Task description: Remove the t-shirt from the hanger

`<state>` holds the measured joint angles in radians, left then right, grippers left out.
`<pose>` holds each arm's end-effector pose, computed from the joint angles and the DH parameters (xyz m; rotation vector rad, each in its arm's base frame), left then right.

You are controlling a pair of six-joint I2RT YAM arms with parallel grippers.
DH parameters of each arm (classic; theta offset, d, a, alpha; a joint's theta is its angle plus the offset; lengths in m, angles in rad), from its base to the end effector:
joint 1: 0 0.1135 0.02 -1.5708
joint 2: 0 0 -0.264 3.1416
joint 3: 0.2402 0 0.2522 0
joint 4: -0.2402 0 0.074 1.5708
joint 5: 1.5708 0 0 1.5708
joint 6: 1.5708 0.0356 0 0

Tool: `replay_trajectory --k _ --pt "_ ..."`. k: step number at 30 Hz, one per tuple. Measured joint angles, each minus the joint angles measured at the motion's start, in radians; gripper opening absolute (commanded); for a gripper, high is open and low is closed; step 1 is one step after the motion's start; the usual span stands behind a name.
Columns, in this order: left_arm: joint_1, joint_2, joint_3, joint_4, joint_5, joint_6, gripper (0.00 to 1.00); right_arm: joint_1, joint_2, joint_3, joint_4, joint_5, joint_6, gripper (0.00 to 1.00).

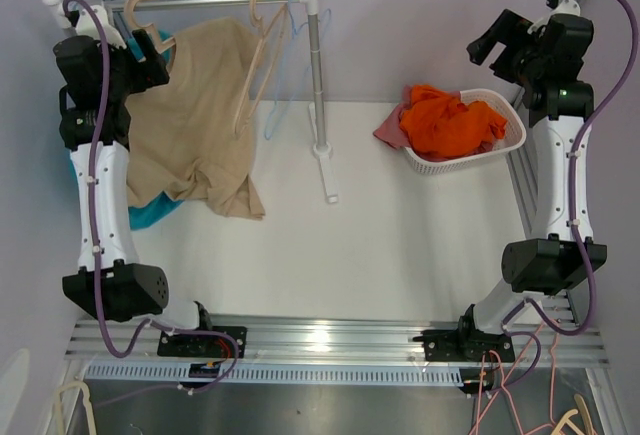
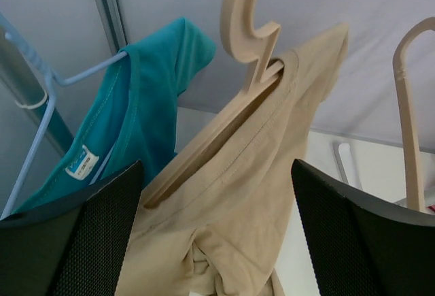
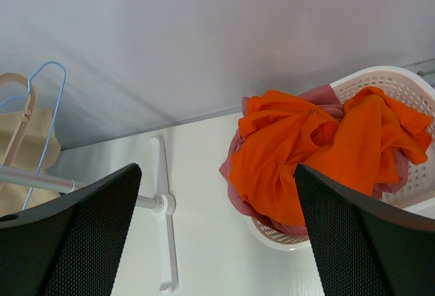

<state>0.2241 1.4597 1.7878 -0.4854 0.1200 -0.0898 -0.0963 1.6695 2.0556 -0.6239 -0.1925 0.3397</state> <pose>0.3044 0.0650 0.4945 -0.1822 1.7173 -0.0046 0.3552 -0.0275 0.4984 0.2576 1.7993 0.3468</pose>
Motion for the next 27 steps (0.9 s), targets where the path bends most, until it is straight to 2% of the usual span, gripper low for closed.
replay_trajectory --k 8,13,16,17,19,21,25,27 --pt "0.002 0.068 0.055 0.068 0.045 -0.033 0.91 0.0 0.007 -0.014 0.011 0.0 0.0 0.99" --pt "0.002 0.16 0.146 0.089 0.086 -0.042 0.88 0.0 0.008 -0.039 0.018 0.0 0.0 0.99" --pt "0.002 0.212 0.187 0.101 0.12 -0.044 0.74 0.0 0.011 -0.044 0.024 0.0 0.0 1.0" --pt "0.002 0.229 0.203 0.1 0.131 -0.049 0.64 0.0 0.013 -0.044 0.027 0.0 0.0 0.99" --pt "0.002 0.276 0.261 0.088 0.157 -0.056 0.55 0.0 0.018 -0.044 0.032 0.001 0.0 1.0" --pt "0.002 0.325 0.334 0.055 0.182 -0.066 0.31 0.0 0.022 -0.044 0.032 0.002 0.0 0.99" --pt "0.002 0.371 0.407 0.031 0.228 -0.074 0.02 0.001 0.024 -0.047 0.032 0.003 0.0 0.99" --pt "0.0 0.371 0.413 0.019 0.243 -0.083 0.01 0.004 0.024 -0.053 0.039 0.004 0.0 0.99"
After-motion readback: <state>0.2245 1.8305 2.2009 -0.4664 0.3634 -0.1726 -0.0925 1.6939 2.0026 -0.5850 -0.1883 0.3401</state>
